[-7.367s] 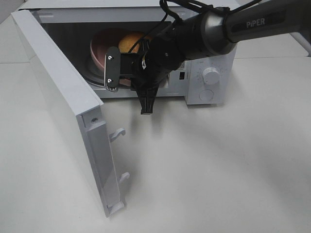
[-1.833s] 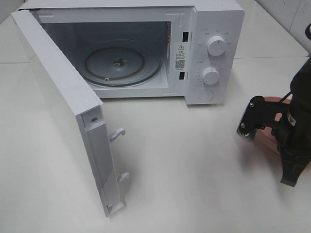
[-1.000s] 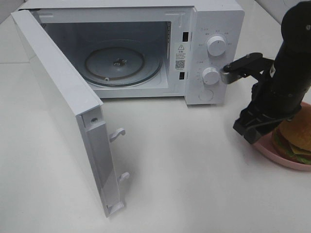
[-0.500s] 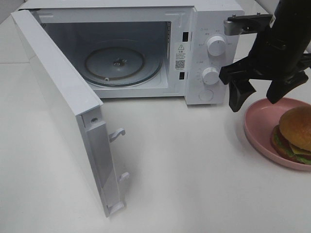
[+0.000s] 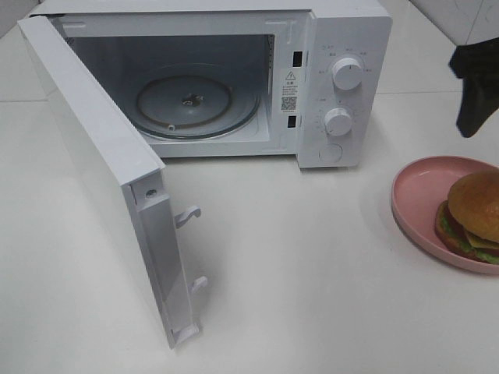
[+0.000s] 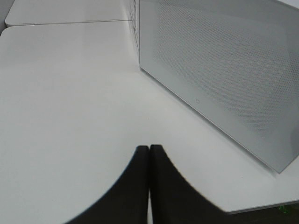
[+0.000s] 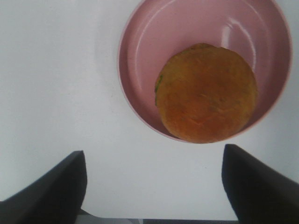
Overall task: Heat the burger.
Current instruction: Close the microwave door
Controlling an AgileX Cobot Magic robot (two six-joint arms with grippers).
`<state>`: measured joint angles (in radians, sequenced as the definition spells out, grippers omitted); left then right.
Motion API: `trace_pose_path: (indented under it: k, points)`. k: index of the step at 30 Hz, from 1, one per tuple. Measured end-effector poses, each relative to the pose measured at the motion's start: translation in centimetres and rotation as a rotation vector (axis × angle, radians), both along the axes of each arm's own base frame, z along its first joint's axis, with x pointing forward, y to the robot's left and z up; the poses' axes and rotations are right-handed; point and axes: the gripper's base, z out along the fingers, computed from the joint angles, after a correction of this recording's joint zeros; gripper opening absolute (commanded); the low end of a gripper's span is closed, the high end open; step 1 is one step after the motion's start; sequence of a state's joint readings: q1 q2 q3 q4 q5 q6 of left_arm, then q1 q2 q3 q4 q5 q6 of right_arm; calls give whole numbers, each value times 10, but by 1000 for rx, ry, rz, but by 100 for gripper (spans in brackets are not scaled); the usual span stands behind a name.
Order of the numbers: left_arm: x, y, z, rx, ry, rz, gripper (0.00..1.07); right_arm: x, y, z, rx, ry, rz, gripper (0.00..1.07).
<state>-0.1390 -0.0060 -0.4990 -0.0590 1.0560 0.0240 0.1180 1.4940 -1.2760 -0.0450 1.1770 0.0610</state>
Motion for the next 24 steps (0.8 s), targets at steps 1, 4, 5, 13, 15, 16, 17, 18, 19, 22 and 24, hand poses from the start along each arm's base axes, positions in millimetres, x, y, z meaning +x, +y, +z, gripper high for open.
trace_pose_path:
  k: [1,4,5,13,15,16,17,18,19,22,24]
  points:
    - [0,0,0,0,0,0,0,-5,-4,6,0,-10,-12,75]
    - [0,0,0,0,0,0,0,-20,-11,24,4,-60,-31,75]
    - [0,0,0,0,0,0,0,-20,-11,24,4,-60,-31,75]
    - [0,0,0,0,0,0,0,-76,-11,48,63,-174,-32,75]
    - [0,0,0,0,0,0,0,-110,-15,42,56,-188,-31,75]
    - [0,0,0,0,0,0,0,-110,-15,42,56,-188,-31,75]
    - [0,0,0,0,0,0,0,-118,-16,40,56,-193,-30,75]
    - [0,0,0,0,0,0,0,-118,-16,40,56,-193,-30,75]
    - [0,0,0,0,0,0,0,-135,-17,35,57,-205,-29,75]
    - [0,0,0,0,0,0,0,-167,-20,22,58,-230,-27,75]
    - [0,0,0,0,0,0,0,-175,-21,18,58,-238,-27,75]
